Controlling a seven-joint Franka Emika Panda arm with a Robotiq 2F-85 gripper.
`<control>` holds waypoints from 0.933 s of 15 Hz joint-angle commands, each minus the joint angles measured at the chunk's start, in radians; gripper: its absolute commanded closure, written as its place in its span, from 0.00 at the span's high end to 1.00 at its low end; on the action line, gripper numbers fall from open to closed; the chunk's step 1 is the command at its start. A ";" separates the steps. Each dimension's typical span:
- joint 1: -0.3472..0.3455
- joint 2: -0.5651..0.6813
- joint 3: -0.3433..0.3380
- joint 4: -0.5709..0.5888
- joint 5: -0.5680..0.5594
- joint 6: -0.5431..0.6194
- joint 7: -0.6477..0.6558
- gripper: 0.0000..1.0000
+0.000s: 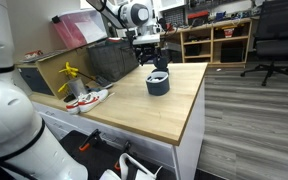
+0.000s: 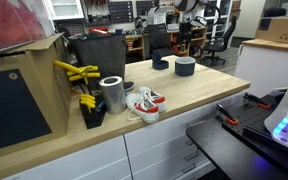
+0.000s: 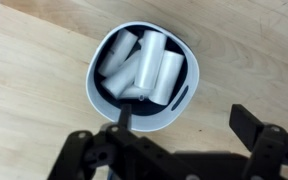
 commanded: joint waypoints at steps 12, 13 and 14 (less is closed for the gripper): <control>-0.016 0.087 0.041 0.140 -0.030 0.003 0.075 1.00; -0.015 0.092 0.039 0.144 -0.034 0.012 0.080 1.00; -0.019 0.101 0.043 0.161 -0.031 -0.002 0.066 1.00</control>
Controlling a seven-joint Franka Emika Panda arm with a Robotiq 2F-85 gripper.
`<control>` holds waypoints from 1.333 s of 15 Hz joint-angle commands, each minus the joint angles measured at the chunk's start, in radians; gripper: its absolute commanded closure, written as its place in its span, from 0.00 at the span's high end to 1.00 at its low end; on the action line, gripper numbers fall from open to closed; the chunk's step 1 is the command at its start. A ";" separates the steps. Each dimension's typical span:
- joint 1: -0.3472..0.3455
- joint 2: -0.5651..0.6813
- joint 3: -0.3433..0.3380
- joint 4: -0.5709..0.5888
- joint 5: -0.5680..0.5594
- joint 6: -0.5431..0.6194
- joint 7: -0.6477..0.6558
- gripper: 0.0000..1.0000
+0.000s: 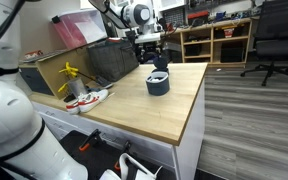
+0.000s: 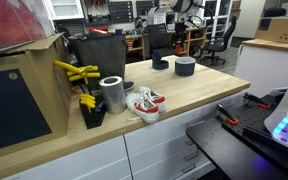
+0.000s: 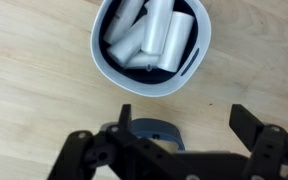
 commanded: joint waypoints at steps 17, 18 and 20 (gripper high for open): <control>0.005 0.439 0.092 0.514 -0.105 -0.031 -0.177 1.00; 0.006 0.465 0.093 0.545 -0.104 -0.039 -0.180 1.00; 0.011 0.504 0.095 0.595 -0.108 -0.058 -0.191 1.00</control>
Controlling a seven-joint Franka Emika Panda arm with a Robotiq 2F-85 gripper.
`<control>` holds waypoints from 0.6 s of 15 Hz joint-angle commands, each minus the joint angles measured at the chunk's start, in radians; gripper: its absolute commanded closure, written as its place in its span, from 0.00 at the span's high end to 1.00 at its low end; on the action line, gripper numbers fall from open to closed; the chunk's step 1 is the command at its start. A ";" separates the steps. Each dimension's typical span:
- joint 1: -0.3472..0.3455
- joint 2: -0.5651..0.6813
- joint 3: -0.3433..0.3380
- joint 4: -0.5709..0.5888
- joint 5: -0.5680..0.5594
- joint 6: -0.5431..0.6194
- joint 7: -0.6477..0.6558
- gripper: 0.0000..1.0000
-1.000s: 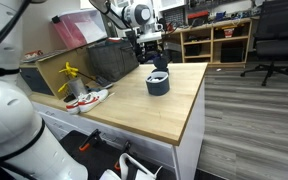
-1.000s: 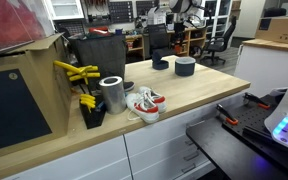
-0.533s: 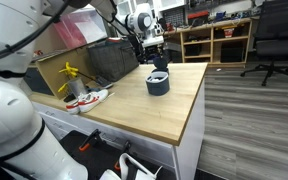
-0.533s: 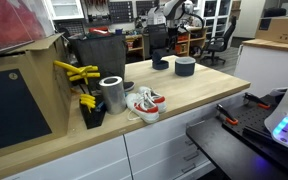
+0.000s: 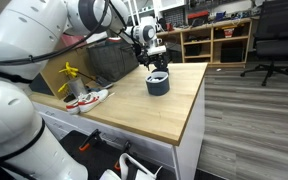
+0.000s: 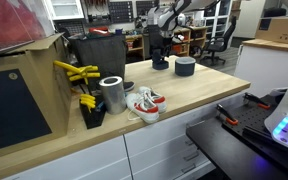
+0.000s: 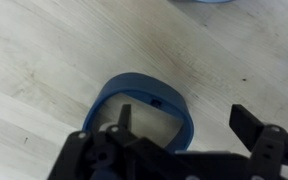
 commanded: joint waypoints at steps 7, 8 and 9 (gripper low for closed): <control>0.037 0.181 -0.001 0.244 -0.059 -0.100 -0.087 1.00; 0.042 0.199 -0.004 0.260 -0.069 -0.100 -0.091 1.00; 0.046 0.214 -0.006 0.276 -0.079 -0.099 -0.095 1.00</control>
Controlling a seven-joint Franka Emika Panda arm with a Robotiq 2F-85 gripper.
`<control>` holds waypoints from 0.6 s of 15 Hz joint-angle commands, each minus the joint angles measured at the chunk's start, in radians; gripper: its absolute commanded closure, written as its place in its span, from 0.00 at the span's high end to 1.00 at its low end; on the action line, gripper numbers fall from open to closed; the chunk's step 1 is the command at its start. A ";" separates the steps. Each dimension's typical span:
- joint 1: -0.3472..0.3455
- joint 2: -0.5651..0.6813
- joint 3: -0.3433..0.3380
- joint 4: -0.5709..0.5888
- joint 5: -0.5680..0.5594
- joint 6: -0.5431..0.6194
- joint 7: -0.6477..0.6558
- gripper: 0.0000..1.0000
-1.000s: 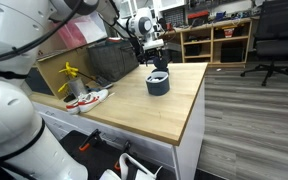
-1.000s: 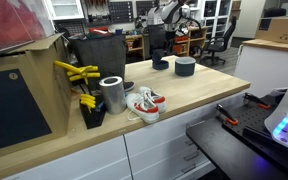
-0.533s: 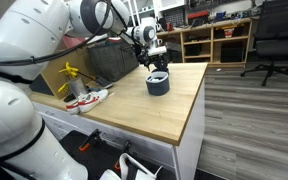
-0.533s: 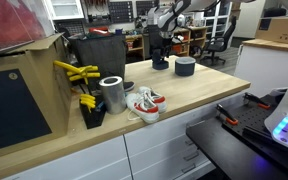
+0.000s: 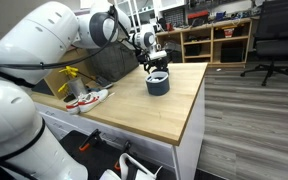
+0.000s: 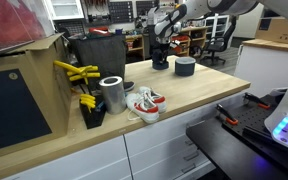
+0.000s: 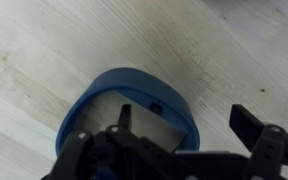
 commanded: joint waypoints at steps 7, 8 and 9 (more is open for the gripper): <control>0.023 0.107 -0.001 0.133 -0.045 -0.052 -0.095 0.49; 0.022 0.098 0.005 0.119 -0.040 -0.056 -0.109 0.42; 0.023 0.090 0.009 0.107 -0.038 -0.061 -0.118 0.35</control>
